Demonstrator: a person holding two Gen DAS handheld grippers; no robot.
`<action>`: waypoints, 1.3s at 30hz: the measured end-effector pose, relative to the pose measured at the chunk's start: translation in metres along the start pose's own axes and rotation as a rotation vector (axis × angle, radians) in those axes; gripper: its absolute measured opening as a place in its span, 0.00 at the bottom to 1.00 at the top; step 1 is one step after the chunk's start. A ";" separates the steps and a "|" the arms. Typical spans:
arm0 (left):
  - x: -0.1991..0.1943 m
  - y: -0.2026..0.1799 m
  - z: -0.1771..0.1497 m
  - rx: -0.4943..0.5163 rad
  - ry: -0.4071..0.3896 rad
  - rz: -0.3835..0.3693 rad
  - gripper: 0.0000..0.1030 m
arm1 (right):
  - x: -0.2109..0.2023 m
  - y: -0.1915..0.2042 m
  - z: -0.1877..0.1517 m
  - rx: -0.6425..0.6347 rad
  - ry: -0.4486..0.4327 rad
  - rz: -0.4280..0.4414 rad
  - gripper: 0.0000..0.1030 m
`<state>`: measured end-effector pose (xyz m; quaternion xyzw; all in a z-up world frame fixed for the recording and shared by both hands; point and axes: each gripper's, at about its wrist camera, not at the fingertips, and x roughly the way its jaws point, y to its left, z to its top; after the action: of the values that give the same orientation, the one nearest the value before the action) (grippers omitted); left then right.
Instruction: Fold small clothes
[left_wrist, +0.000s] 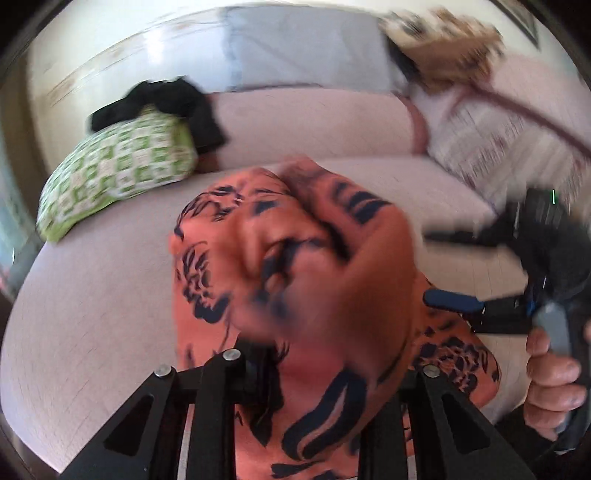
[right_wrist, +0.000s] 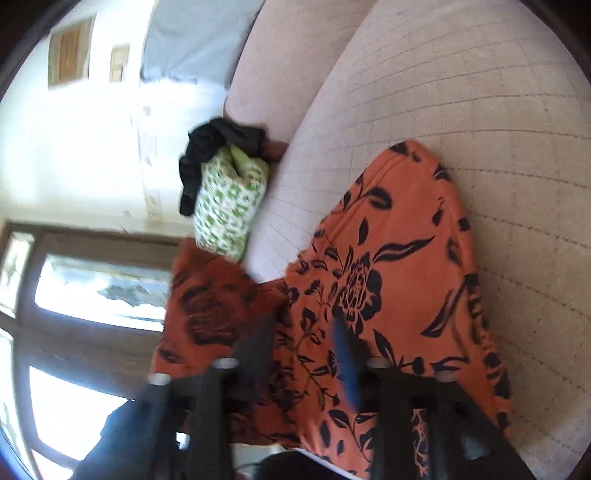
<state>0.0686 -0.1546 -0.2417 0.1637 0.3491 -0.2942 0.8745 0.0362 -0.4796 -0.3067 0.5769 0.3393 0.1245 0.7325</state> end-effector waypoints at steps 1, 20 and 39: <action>0.011 -0.015 -0.002 0.045 0.041 -0.009 0.31 | -0.004 -0.002 0.002 0.020 -0.015 0.019 0.83; -0.009 0.135 -0.031 -0.357 0.195 -0.068 0.73 | 0.074 0.028 -0.021 -0.192 0.099 -0.224 0.46; 0.016 0.057 -0.056 -0.267 0.373 -0.130 0.79 | -0.004 0.006 -0.008 -0.235 0.024 -0.433 0.54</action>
<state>0.0853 -0.0899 -0.2877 0.0750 0.5502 -0.2659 0.7880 0.0293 -0.4735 -0.3004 0.4001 0.4470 0.0103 0.8000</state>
